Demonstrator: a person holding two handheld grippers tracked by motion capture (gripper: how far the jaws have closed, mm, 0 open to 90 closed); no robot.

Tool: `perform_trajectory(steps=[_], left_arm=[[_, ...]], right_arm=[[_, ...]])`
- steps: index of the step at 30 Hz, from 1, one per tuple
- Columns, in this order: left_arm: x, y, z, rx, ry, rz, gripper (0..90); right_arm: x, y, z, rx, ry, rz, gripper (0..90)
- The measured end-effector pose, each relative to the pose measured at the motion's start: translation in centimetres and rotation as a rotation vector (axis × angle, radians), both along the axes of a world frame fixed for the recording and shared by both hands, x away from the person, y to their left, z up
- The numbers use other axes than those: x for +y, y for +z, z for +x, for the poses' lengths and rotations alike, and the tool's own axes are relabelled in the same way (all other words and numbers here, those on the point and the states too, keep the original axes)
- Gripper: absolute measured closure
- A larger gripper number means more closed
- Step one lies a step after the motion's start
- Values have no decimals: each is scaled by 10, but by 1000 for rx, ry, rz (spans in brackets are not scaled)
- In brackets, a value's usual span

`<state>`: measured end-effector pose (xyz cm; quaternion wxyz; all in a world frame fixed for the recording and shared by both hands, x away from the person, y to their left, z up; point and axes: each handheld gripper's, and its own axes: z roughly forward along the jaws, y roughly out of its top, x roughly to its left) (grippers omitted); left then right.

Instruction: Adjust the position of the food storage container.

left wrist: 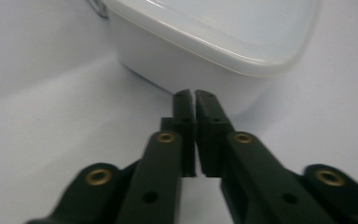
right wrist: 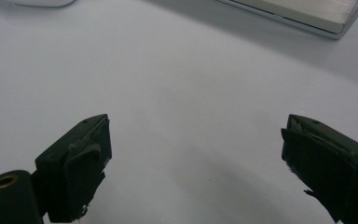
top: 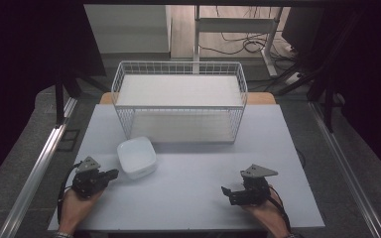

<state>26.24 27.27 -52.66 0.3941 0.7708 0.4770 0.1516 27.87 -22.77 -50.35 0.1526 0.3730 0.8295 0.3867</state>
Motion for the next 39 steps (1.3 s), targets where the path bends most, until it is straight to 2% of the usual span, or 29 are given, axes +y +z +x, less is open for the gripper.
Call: perform_trajectory(steps=[4, 5, 6, 7, 8, 9, 10, 11, 12, 15, 17, 19, 24, 31, 35, 37, 39], left_arm=[[6, -3, 18, -1, 30, 6, 900], [12, -5, 28, 0, 52, -14, 900], [12, -5, 28, 0, 52, -14, 900], [19, -7, 38, -3, 75, -27, 900], [19, -7, 38, -3, 75, -27, 900], [24, -8, 46, -8, 88, -42, 900], [24, -8, 46, -8, 88, -42, 900], [26, -9, 54, -12, 94, -46, 900], [26, -9, 54, -12, 94, -46, 900], [24, -11, 70, -21, 94, -41, 900], [23, -11, 75, -22, 93, -41, 900], [21, -12, 85, -27, 79, -61, 900], [17, -11, 91, -39, 34, -79, 898], [14, -6, 82, -22, -24, -92, 900], [3, -5, 75, -4, -70, -79, 900], [-7, -4, 70, -1, -112, -75, 900], [-10, -4, 69, -3, -127, -73, 899]], right_arm=[[1, -1, 1, 5, 2, -4, 88], [2, -2, 1, 12, 5, -11, 94], [2, -2, 1, 12, 5, -11, 94], [2, -3, 2, 20, 10, -17, 98], [2, -3, 2, 20, 10, -17, 98], [3, -4, 2, 28, 16, -16, 103], [3, -4, 2, 28, 16, -16, 103], [3, -5, 3, 38, 19, -20, 106], [3, -5, 3, 38, 19, -20, 106], [4, -6, 3, 43, 24, -33, 110], [4, -7, 3, 43, 21, -42, 110], [4, -7, 4, 42, 3, -49, 109], [1, -8, 5, 48, -14, -46, 109], [1, -6, 5, 39, -14, -53, 112], [1, -6, 5, 41, -11, -54, 117], [1, -6, 5, 36, -8, -53, 118], [2, -6, 5, 36, -8, -51, 119]])
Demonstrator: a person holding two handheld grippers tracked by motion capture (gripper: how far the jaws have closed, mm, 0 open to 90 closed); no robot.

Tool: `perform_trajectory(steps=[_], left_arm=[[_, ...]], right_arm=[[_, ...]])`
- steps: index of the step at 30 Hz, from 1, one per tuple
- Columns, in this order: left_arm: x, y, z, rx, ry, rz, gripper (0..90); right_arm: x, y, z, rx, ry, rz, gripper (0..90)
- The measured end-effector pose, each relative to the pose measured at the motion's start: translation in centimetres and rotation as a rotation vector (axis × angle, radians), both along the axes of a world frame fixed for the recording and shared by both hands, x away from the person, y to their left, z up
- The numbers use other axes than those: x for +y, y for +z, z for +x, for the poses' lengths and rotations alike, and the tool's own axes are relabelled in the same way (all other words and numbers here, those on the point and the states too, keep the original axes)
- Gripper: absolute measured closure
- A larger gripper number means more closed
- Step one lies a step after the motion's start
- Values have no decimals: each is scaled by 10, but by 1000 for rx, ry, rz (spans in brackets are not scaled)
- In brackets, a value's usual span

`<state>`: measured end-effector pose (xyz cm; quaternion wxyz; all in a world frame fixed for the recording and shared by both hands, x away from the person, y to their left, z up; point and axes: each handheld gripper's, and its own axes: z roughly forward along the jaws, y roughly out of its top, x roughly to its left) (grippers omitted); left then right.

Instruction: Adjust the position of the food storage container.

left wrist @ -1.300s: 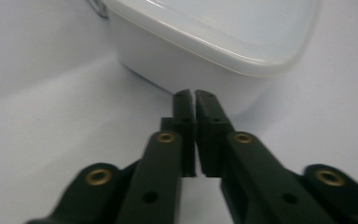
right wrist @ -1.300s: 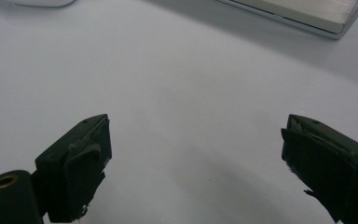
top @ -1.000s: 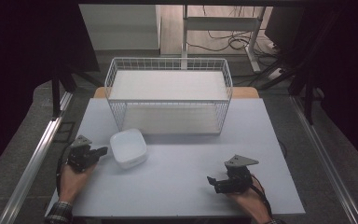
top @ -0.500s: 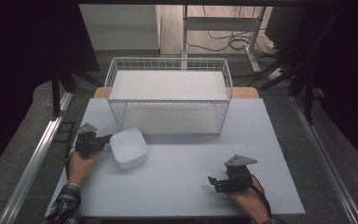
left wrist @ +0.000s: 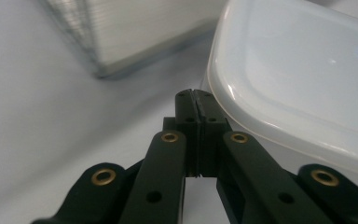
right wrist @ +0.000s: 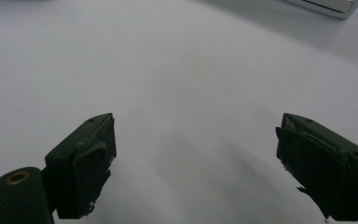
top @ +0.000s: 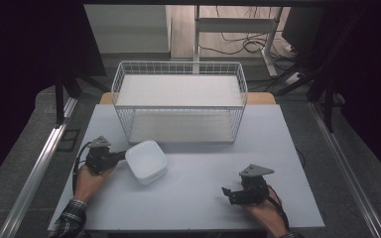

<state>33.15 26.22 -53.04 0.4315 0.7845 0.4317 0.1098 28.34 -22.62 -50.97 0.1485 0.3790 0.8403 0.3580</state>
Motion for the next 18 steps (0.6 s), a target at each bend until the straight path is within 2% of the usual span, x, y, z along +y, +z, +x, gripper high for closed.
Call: perform_trajectory(steps=[2, 4, 7, 8, 10, 12, 13, 14, 16, 18], left_arm=[[-6, 1, -1, 1, -19, 7, 900], [-16, 2, -6, 10, -70, -3, 899], [-22, 2, -10, 23, -97, -9, 899], [-28, 4, -14, 22, -106, 9, 899], [-29, 5, -13, 19, -92, 23, 899], [-31, 6, -9, 12, -38, 38, 897], [-32, 7, -7, 10, -31, 31, 898], [-33, 6, -4, 15, -41, 16, 899], [-42, 4, -4, 35, -67, 39, 900], [-44, 4, -6, 42, -80, 41, 900]], right_arm=[[0, 0, 0, 1, 4, 0, 122], [0, 1, 0, -1, 8, -4, 125], [0, 1, 0, -4, 6, 1, 127], [0, 1, 0, -7, 6, 3, 132], [0, 2, 0, -9, 7, 4, 136], [1, 2, 0, -12, 11, 3, 152], [1, 2, -1, -13, 15, -1, 169], [3, 4, -2, -26, 21, -2, 200], [5, 6, -3, -38, 33, 2, 243], [6, 7, -3, -43, 38, 2, 261]])
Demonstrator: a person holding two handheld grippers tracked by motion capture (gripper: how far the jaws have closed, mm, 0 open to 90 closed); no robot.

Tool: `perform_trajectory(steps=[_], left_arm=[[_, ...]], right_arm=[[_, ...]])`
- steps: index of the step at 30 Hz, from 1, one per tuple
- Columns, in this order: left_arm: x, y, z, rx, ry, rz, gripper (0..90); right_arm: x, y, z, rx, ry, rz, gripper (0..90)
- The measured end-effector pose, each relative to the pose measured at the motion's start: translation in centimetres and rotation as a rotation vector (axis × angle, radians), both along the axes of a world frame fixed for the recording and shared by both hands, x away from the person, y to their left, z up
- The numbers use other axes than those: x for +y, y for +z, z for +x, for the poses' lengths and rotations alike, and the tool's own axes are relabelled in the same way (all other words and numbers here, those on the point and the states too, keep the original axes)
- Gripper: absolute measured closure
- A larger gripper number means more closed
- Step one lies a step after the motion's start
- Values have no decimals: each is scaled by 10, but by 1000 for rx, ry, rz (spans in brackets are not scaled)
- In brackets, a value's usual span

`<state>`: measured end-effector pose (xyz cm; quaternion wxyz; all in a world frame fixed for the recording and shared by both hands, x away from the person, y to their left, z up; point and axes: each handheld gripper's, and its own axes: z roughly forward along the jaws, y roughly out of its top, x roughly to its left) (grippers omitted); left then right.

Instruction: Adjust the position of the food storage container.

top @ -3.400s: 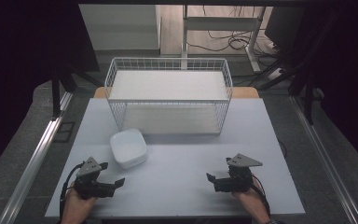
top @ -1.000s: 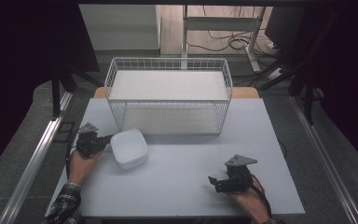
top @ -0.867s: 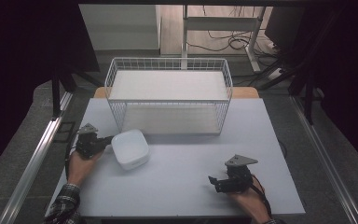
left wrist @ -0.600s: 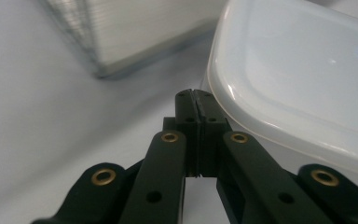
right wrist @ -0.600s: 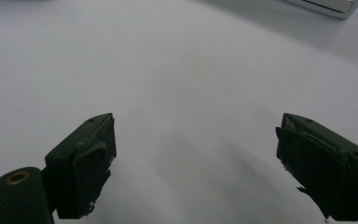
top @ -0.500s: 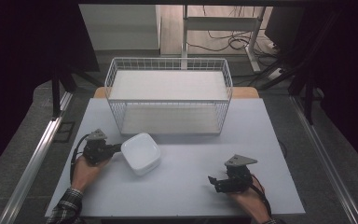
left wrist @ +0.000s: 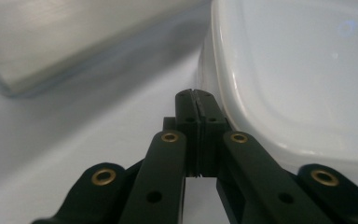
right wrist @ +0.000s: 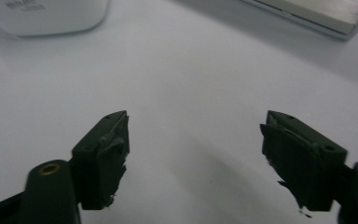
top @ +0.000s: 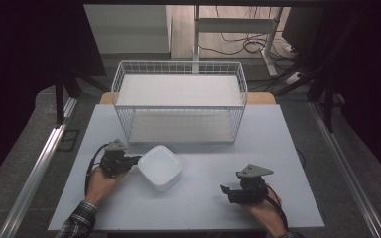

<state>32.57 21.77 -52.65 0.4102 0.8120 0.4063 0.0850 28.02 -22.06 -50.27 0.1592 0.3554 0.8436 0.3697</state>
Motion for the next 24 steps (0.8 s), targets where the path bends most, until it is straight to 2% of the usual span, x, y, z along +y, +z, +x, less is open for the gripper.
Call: perform_trajectory(steps=[2, 5, 6, 10, 12, 15, 17, 18, 22, 23, 24], left_arm=[[-5, 0, -7, 11, -20, 7, 900], [-7, 1, -12, 17, -24, 3, 900], [-10, 2, -17, 24, -27, -8, 900], [-15, 2, -22, 36, -29, -21, 900], [-22, 1, -25, 41, -44, -23, 900], [-28, 1, -27, 44, -53, -24, 900], [-33, 1, -30, 47, -56, -29, 900], [-39, 2, -33, 50, -48, -32, 900], [-47, 5, -41, 52, -39, -60, 900], [-47, 5, -41, 52, -39, -60, 900], [-51, 5, -46, 53, -37, -69, 900]], right_arm=[[3, 1, 0, 3, 17, 5, 325], [8, 1, 1, 8, 30, 10, 363], [14, 2, 1, 11, 53, 17, 416], [27, 4, 1, 9, 92, 12, 462], [40, 3, 5, 25, 124, 15, 489], [48, 2, 8, 36, 138, 19, 505], [53, 1, 11, 55, 158, 24, 590], [58, 1, 14, 49, 160, 13, 672], [65, 4, 23, 50, 160, 20, 826], [65, 4, 23, 50, 160, 20, 826], [67, 5, 26, 49, 155, 17, 869]])
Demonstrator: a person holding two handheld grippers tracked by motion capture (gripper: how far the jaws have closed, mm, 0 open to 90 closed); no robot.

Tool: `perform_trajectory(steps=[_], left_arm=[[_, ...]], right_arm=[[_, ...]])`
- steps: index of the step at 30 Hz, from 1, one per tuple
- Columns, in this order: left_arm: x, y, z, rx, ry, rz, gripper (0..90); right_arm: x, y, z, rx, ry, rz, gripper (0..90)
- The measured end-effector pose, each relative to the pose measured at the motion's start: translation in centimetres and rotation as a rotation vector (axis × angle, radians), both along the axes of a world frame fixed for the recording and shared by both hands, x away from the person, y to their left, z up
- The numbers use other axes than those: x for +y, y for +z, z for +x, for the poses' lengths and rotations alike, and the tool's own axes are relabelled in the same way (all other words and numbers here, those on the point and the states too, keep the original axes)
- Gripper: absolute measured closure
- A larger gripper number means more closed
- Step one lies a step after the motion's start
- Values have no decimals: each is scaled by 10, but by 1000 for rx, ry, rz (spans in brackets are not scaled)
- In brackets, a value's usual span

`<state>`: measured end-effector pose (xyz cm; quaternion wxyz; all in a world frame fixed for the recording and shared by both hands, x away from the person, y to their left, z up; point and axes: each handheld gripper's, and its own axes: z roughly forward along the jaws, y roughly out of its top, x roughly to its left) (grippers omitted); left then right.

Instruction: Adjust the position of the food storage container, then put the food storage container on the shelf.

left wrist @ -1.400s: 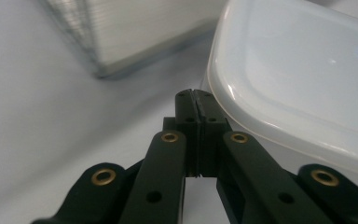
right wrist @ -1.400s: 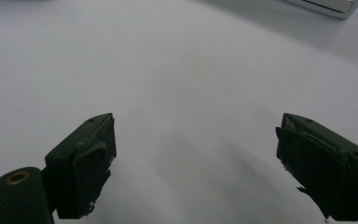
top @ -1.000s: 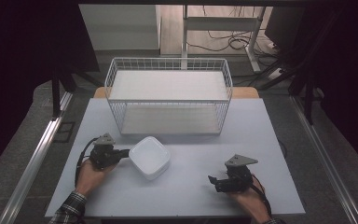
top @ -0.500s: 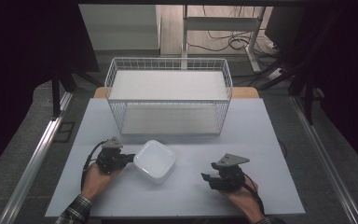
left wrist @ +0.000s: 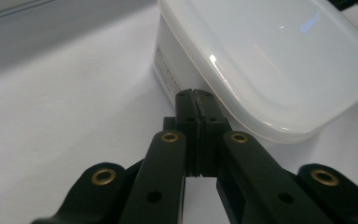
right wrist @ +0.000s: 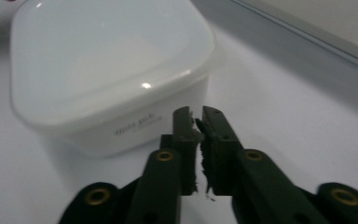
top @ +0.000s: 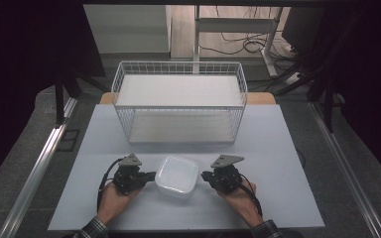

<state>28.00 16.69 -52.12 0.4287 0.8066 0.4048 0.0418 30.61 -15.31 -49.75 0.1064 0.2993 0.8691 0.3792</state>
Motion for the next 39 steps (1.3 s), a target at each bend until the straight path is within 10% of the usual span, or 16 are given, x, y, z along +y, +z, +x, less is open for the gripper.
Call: perform_trajectory(steps=[17, 34, 39], left_arm=[[-20, 5, -18, -9, -2, 9, 876], [-8, 0, -24, -56, -3, 96, 298], [-2, 0, -20, -49, 11, 55, 161]], right_arm=[[-10, 0, -2, 20, -20, -5, 875], [-34, -1, -6, -13, -17, -19, 412], [-37, 0, -4, -24, -39, 1, 294]])
